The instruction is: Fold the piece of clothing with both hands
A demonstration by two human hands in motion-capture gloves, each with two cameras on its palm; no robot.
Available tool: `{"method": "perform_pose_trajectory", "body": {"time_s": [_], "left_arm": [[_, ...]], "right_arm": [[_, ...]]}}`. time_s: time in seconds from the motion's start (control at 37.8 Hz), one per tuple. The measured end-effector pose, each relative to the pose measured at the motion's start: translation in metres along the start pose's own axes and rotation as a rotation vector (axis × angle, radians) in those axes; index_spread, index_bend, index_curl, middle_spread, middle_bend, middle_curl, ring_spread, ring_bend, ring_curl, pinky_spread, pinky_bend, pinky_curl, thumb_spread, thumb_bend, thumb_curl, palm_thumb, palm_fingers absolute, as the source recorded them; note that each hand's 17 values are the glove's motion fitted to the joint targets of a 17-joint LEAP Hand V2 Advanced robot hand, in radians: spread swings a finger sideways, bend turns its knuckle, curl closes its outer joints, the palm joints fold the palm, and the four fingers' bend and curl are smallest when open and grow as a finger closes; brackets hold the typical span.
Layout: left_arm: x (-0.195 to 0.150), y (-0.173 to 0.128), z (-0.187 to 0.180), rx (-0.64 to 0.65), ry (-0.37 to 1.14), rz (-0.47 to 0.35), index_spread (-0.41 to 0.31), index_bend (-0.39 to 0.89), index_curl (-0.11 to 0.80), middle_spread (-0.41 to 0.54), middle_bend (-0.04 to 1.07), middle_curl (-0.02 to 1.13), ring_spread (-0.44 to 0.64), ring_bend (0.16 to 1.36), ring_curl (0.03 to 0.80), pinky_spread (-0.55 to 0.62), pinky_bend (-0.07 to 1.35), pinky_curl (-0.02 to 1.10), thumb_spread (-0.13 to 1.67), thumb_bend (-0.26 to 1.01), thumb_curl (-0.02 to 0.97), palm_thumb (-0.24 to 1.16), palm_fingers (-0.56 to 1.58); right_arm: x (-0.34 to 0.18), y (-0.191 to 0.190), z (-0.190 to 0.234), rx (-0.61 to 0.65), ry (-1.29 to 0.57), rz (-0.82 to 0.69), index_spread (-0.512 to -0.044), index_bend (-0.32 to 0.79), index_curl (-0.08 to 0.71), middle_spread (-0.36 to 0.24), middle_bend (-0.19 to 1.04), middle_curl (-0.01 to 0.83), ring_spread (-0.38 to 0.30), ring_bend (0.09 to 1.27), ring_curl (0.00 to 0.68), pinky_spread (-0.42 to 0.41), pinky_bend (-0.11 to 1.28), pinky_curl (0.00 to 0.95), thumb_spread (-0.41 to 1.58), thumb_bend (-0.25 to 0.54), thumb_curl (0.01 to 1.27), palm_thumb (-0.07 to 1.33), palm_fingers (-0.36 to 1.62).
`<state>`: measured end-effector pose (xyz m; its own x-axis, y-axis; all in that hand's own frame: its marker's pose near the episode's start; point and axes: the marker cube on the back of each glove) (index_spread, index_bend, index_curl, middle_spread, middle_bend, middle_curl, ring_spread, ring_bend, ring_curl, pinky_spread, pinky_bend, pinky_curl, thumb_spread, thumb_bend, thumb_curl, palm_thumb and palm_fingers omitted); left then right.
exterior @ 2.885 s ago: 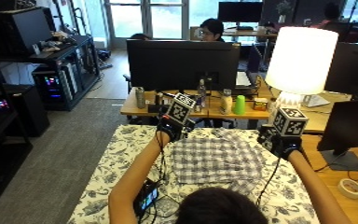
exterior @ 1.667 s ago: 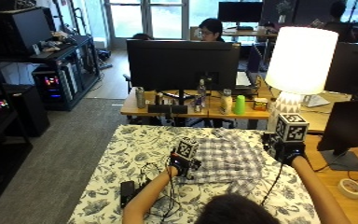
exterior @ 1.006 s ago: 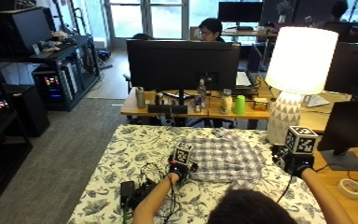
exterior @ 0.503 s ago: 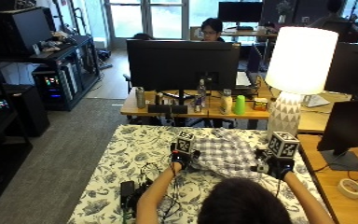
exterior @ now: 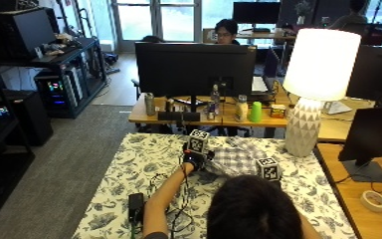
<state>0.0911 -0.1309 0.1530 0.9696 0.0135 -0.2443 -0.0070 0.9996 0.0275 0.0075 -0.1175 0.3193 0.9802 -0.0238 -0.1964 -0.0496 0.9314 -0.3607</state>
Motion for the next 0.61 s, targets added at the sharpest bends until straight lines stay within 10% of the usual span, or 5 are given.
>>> {"method": "perform_pose_trajectory", "body": {"time_s": [0.24,0.42,0.61], "left_arm": [[-0.011,0.001,-0.006,0.023,0.033,-0.043,-0.219,0.12,0.325,-0.33,0.58,0.57,-0.35,0.7,0.454,-0.33,0.34,0.39,1.63,0.23,0.112,0.4,1.13],[-0.011,0.01,0.0,-0.039,0.076,-0.026,-0.222,0.13,0.331,-0.334,0.57,0.58,-0.35,0.7,0.458,-0.33,0.32,0.4,1.63,0.26,0.107,0.4,1.13],[-0.013,0.025,0.005,-0.069,0.069,0.0,-0.224,0.13,0.336,-0.335,0.55,0.59,-0.35,0.68,0.458,-0.33,0.32,0.4,1.63,0.3,0.103,0.39,1.13]], "right_arm": [[-0.007,0.025,-0.046,0.326,0.084,0.058,-0.216,0.09,0.12,0.006,0.26,0.343,0.034,0.66,0.362,0.191,0.78,0.385,1.08,0.087,0.3,0.65,0.38],[-0.025,0.038,-0.046,0.162,-0.042,0.017,-0.252,0.09,0.156,-0.1,0.35,0.397,-0.122,0.75,0.401,-0.083,0.73,0.373,1.03,0.128,0.35,0.83,0.83],[-0.004,0.018,-0.057,0.31,-0.002,0.053,-0.257,0.22,0.248,-0.152,0.43,0.445,-0.184,0.7,0.417,-0.215,0.6,0.368,0.98,0.168,0.4,1.0,1.22]]}}
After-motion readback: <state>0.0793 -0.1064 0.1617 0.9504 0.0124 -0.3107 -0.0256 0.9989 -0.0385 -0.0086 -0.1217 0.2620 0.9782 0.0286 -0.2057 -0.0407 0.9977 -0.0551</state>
